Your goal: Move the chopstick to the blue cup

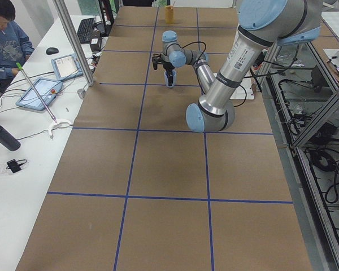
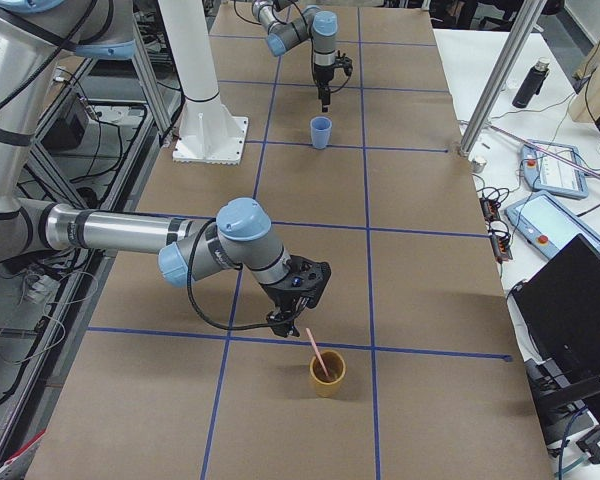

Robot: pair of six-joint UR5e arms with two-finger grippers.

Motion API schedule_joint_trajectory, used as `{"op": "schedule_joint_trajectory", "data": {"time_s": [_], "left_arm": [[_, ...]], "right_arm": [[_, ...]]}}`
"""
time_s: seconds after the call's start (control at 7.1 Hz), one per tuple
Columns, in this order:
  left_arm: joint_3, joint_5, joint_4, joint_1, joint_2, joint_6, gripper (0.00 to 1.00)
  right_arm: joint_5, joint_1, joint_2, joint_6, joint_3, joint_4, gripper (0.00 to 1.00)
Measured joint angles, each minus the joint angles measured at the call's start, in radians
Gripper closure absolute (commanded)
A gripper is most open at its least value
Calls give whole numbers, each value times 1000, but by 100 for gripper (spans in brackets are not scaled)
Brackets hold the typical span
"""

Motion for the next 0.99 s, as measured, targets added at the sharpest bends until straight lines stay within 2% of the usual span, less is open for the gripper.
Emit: {"op": "schedule_joint_trajectory", "data": {"time_s": [0.28, 0.42, 0.99], "left_arm": [[0, 0, 0, 0, 3, 0, 2], [1, 0, 0, 0, 3, 0, 2], [1, 0, 0, 0, 7, 2, 2]], "right_arm": [[-12, -46, 19, 32, -19, 3, 1], [-31, -74, 24, 57, -23, 4, 16], [-65, -101, 22, 70, -59, 5, 21]]}}
